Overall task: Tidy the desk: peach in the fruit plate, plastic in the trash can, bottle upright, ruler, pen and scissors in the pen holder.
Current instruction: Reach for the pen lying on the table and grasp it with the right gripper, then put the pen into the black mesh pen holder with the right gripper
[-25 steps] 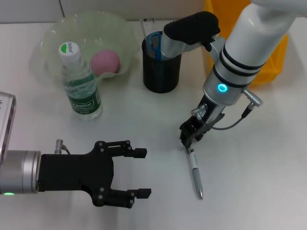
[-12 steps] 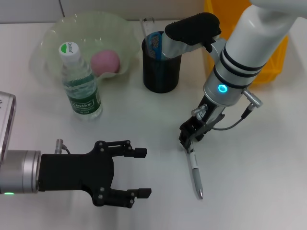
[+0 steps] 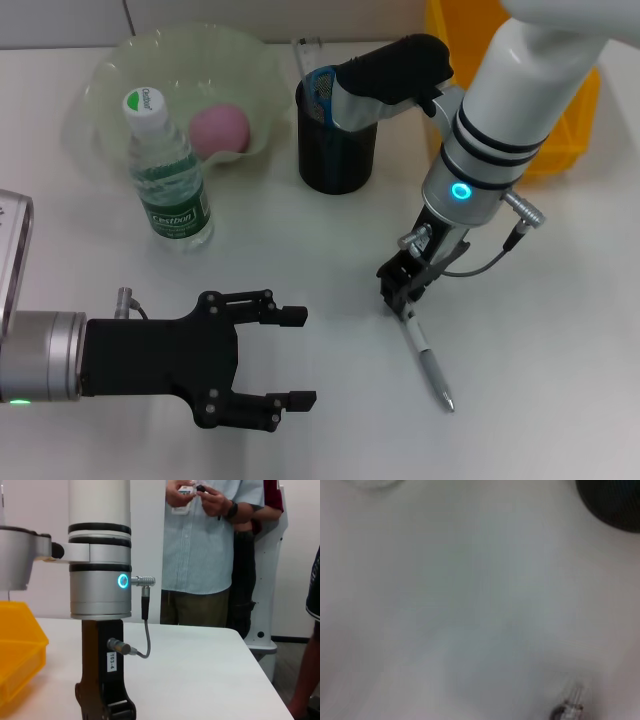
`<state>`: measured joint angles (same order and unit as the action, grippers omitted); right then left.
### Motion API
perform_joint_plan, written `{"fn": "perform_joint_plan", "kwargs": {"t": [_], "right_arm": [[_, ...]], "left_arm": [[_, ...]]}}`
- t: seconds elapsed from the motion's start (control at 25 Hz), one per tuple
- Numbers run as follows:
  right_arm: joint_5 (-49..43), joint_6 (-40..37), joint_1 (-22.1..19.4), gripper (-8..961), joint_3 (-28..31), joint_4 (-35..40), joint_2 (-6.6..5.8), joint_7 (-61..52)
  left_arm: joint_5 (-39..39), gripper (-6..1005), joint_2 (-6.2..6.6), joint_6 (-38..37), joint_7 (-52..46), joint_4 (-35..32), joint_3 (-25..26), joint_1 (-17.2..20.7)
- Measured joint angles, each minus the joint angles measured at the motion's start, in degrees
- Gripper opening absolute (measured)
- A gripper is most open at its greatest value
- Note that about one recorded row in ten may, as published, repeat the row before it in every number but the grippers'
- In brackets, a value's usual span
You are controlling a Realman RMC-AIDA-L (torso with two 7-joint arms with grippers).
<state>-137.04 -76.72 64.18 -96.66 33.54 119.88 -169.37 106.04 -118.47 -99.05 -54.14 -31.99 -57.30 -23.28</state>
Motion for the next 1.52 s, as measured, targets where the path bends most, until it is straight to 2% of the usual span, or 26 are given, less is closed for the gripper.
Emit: {"fn": "perform_joint_plan", "kwargs": {"t": [0.2, 0.68, 1.04, 1.2, 1.44, 1.52], "right_arm": [[0.9, 0.0, 0.1, 218, 0.0, -0.1, 0.0, 0.0], [1.5, -0.3, 0.1, 205, -0.3, 0.2, 0.0, 0.6], [3.0, -0.3, 0.5, 182, -5.0, 0.9, -0.01, 0.8], [2.8, -0.6, -0.5, 126, -5.2, 3.5, 0.0, 0.8], [2.5, -0.7, -2.5, 122, -4.7, 6.5, -0.28, 0.9], [1.3, -1.9, -4.7, 120, -2.4, 11.2, -0.61, 0.9]], "left_arm": [[0.0, 802, 0.0, 0.0, 0.0, 0.0, 0.1, 0.0], [0.0, 802, 0.0, 0.1, 0.0, 0.0, 0.2, 0.0], [-0.1, 802, -0.09, 0.3, 0.0, 0.6, 0.2, -0.2], [0.0, 802, -0.09, 0.4, 0.0, 0.7, 0.3, -0.2], [0.0, 802, -0.09, 0.4, -0.1, 0.8, 0.4, -0.3], [0.0, 802, -0.09, 0.4, -0.1, 0.8, 0.5, -0.3]]}}
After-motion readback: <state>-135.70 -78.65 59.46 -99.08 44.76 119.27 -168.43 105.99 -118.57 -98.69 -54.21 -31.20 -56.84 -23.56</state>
